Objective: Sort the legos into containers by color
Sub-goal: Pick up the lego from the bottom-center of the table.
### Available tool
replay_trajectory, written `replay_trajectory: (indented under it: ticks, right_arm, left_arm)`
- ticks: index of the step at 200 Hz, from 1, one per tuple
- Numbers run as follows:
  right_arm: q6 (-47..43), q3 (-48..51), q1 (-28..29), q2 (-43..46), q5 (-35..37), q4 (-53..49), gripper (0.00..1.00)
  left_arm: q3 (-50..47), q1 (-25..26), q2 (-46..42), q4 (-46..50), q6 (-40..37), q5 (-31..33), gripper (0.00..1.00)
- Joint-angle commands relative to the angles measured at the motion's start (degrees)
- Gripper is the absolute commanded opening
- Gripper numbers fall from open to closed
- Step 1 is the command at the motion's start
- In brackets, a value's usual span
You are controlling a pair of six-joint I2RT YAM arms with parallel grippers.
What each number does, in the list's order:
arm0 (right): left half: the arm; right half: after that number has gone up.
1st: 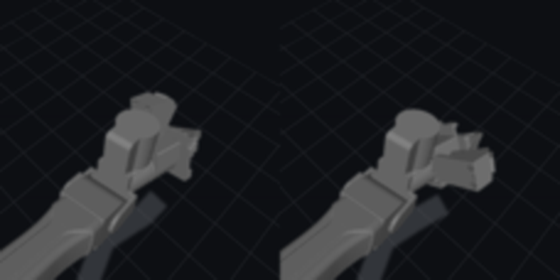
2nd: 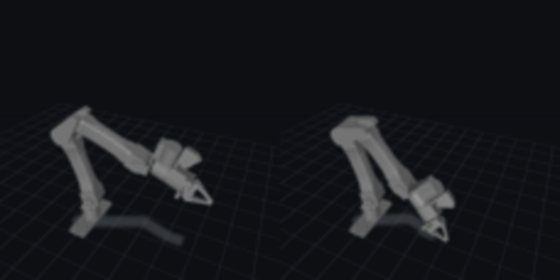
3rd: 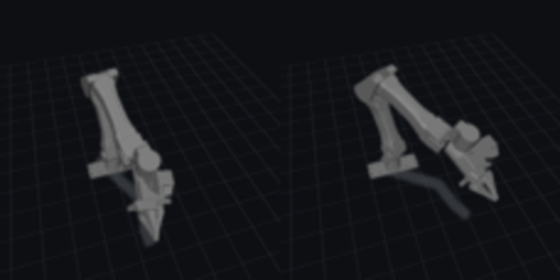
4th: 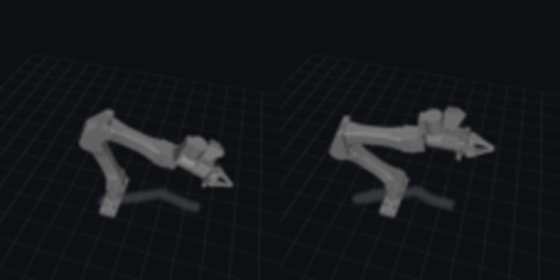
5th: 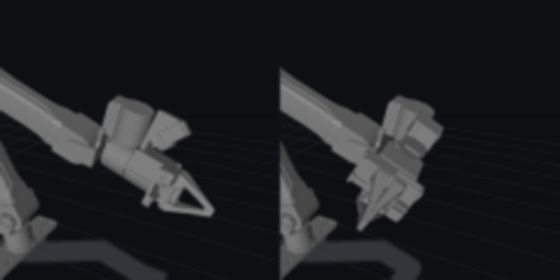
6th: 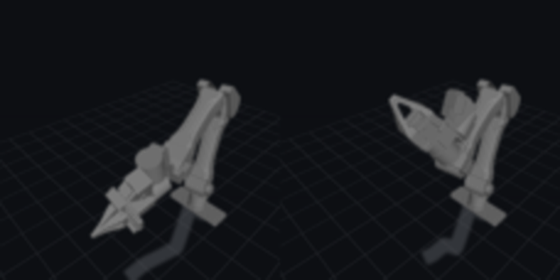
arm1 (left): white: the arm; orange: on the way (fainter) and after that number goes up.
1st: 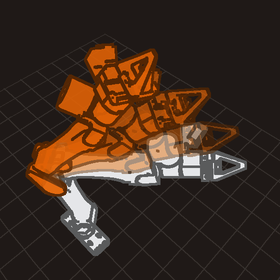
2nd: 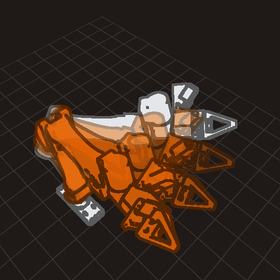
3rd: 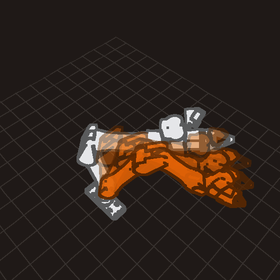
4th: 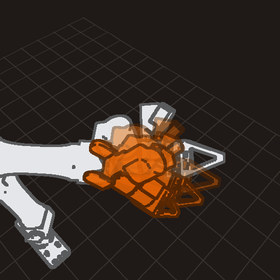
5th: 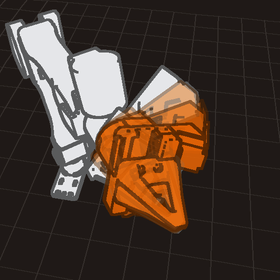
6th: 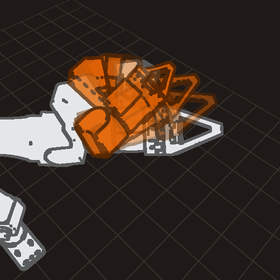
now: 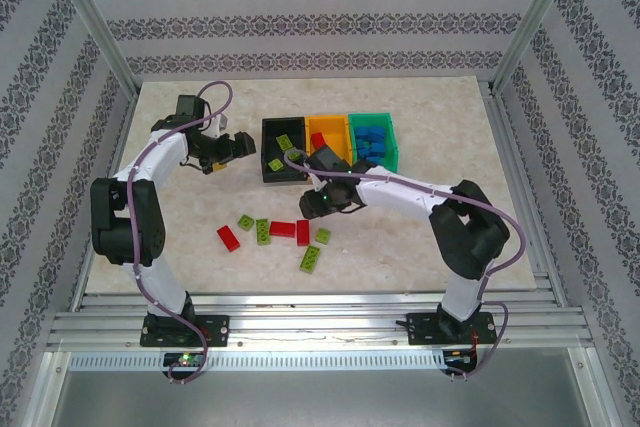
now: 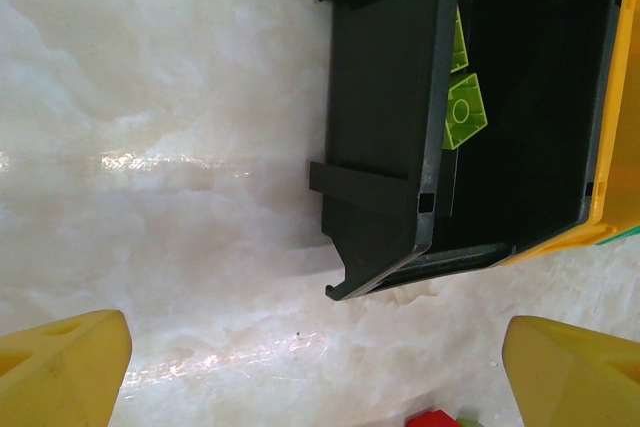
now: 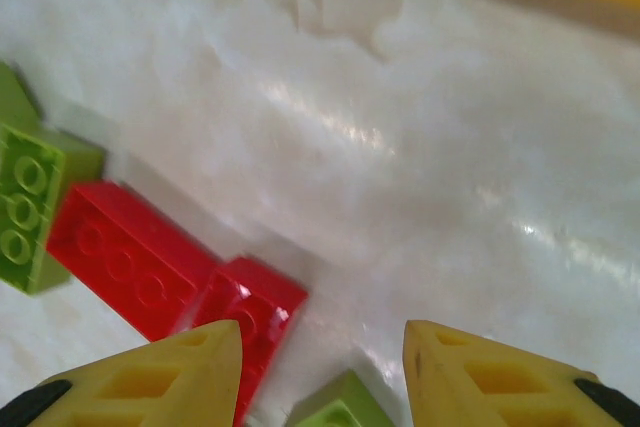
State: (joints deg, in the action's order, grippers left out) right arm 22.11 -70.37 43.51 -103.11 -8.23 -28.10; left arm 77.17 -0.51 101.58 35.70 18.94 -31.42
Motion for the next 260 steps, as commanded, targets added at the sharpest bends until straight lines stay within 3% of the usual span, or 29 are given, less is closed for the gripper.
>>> replay_trajectory:
  ticks: [1, 88, 260]
  right_arm:
    - [-0.17, 2.07, 1.3, 2.38, 2.82, -1.33, 0.47]
    - [-0.09, 7.06, 5.01, 4.48, 7.76, -4.81, 0.51]
    - [-1.38, 6.68, 7.54, 0.45, 9.69, -5.1, 0.53]
  left_arm:
    - [1.03, -0.85, 0.55, 0.21, 0.76, -0.84, 0.96]
    - [0.97, -0.79, 0.9, 0.19, 0.84, -0.88, 0.96]
    - [1.13, -0.8, 1.33, 0.44, 0.59, -0.38, 0.96]
